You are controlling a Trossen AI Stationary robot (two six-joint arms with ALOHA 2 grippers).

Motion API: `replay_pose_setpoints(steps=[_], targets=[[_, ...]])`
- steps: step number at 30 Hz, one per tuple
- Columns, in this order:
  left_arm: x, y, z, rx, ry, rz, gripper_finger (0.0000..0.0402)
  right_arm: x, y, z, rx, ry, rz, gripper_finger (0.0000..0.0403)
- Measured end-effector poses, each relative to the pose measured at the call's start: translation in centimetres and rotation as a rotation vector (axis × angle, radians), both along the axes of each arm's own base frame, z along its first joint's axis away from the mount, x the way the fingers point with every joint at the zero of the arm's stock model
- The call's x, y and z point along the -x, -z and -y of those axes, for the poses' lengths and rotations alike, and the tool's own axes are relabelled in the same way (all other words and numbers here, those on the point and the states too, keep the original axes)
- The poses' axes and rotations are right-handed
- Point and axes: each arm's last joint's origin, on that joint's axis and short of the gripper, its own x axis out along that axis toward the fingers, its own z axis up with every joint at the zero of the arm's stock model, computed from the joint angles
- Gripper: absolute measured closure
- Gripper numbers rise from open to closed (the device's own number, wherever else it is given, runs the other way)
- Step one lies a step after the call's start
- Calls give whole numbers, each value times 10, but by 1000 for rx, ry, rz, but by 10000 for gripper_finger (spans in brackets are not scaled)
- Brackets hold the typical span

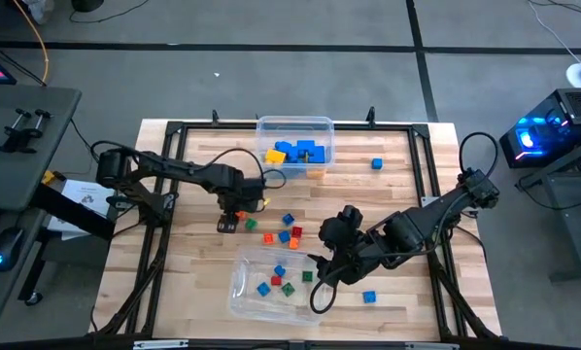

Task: Sort blocks by size
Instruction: Put the orange game piece into the bottom transparent bin

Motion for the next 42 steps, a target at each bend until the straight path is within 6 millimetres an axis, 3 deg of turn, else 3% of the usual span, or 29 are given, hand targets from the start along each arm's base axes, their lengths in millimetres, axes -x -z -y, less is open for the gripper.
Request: replay_pose_setpoints(steps=[5, 23, 26, 29, 31, 35, 42], targets=[[6, 11, 2, -15, -75, 57, 181, -1, 0, 1, 7, 9, 4, 43], [10, 28, 10, -29, 7, 187, 182, -1, 0, 3, 9, 22, 9, 43], [10, 28, 10, -36, -8, 192, 203, -1, 0, 3, 11, 21, 9, 43], [10, 27, 13, -36, -14, 194, 265, -1, 0, 3, 12, 19, 8, 43], [12, 23, 15, -28, -23, 196, 307, -1, 0, 3, 15, 19, 8, 43], [19, 7, 17, -25, -45, 242, 308, -1, 0, 4, 40, 11, -3, 43], [45, -56, 16, -78, -180, 485, 308, 6, 5, 12, 131, 41, -89, 43]])
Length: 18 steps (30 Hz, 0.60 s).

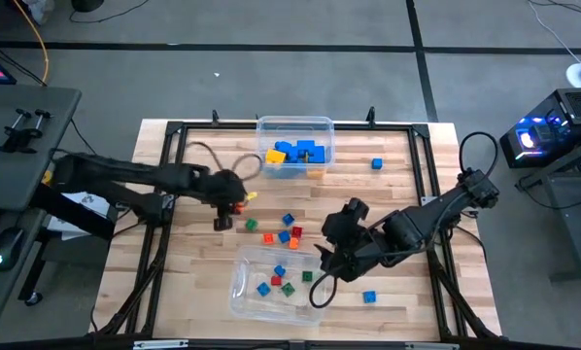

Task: Sort blocks by size
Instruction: Put the orange game piece into the bottom transparent bin

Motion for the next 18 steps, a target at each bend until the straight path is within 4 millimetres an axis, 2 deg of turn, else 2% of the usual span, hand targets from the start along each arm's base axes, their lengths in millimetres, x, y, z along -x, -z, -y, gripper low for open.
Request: replay_pose_setpoints(steps=[4, 7, 9, 12, 18], targets=[[15, -51, 13, 89, -51, 264, 308, 1, 3, 11, 30, 27, -62, 43], [21, -84, 34, 147, 18, 436, 308, -1, 4, 22, 42, 37, -111, 43], [21, -98, 52, 163, 98, 482, 308, -2, 5, 29, 59, 33, -138, 43], [12, -104, 84, 194, 198, 469, 308, -5, 6, 40, 81, 3, -189, 43], [-18, -89, 148, 197, 413, 343, 308, -9, 6, 56, 120, -54, -255, 43]])
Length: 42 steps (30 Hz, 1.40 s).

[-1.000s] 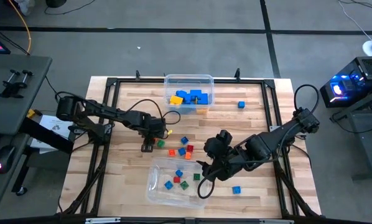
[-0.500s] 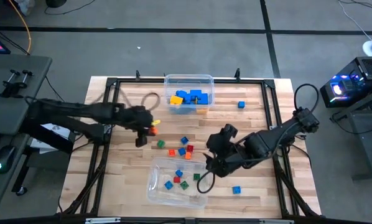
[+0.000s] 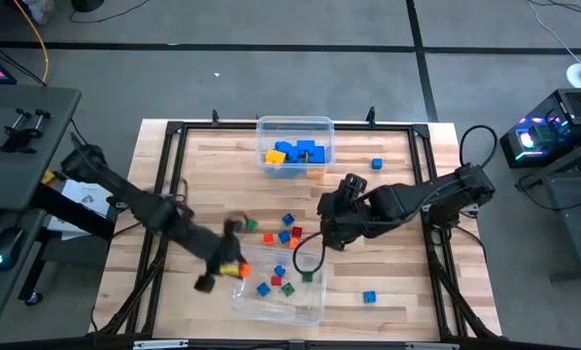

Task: Sort blocks by size
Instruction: Put the orange game piece into the bottom transparent bin, then put the small green game piece into the bottom transparent bin

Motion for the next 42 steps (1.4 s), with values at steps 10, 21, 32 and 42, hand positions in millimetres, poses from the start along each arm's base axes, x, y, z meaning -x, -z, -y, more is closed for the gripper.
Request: replay_pose_setpoints(steps=[10, 21, 32, 42], targets=[[-38, 10, 4, 15, -34, -199, 134, -3, 1, 10, -1, -36, -42, 43], [3, -10, -85, -268, -156, -195, 108, 0, 1, 3, -65, 67, 13, 43], [-5, 106, -123, -376, -104, -188, 108, 7, 0, -20, -172, 202, 106, 43], [-22, 150, -126, -320, 2, -323, 108, 10, 0, -29, -209, 254, 161, 43]])
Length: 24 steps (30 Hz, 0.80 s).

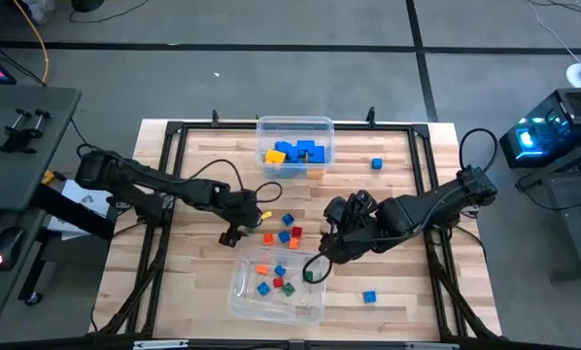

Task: Sort blocks by size
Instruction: Put the small green game piece into the bottom transparent bin

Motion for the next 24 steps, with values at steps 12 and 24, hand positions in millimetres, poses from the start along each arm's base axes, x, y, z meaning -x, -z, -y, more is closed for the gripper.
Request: replay_pose_setpoints(steps=[12, 24], targets=[[-10, 26, -16, 16, -29, -66, 108, -1, -1, -1, -8, -2, 19, 43], [-11, 27, -16, 71, -145, -107, 300, -1, -1, -2, -10, -11, 17, 43]])
